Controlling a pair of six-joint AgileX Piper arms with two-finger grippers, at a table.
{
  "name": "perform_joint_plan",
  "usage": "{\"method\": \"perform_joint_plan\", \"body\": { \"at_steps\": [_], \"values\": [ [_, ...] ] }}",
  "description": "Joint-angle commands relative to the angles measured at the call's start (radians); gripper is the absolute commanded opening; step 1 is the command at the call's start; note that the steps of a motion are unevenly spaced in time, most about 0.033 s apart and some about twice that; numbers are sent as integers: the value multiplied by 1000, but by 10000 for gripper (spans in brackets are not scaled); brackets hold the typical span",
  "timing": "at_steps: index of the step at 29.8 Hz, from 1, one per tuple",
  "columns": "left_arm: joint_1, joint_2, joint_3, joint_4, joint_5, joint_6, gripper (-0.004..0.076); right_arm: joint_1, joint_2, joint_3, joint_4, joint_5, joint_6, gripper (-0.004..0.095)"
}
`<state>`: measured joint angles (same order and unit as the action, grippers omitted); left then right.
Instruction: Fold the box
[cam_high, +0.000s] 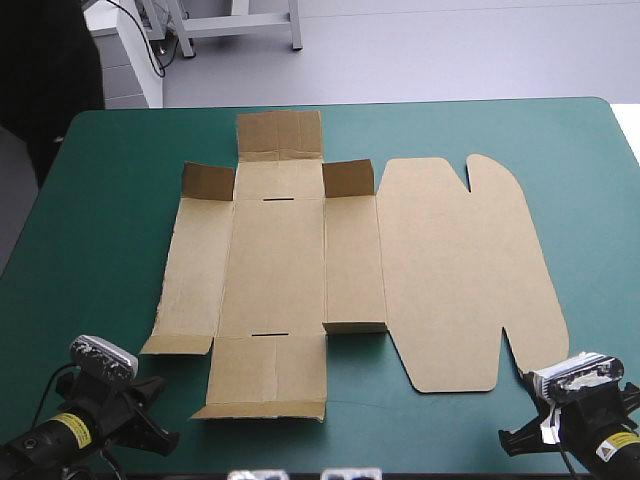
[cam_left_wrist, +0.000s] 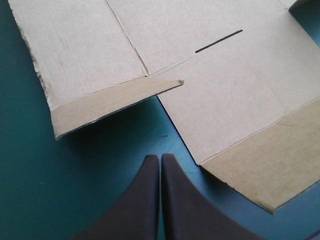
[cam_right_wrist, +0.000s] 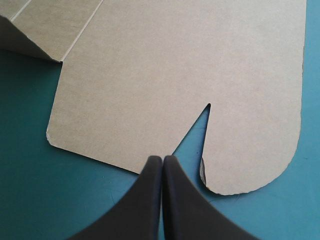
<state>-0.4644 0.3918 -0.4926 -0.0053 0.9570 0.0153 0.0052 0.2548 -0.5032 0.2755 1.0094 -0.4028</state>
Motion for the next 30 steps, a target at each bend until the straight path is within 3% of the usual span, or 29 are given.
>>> {"method": "perform_joint_plan", "body": {
  "at_steps": [1, 30],
  "values": [
    [-4, 9, -24, -11, -56, -1, -8, 4, 10, -23, 15, -60, 1, -14],
    [-4, 26, -81, 0, -95, -3, -8, 4, 10, -23, 15, -60, 1, -14]
  ]
}}
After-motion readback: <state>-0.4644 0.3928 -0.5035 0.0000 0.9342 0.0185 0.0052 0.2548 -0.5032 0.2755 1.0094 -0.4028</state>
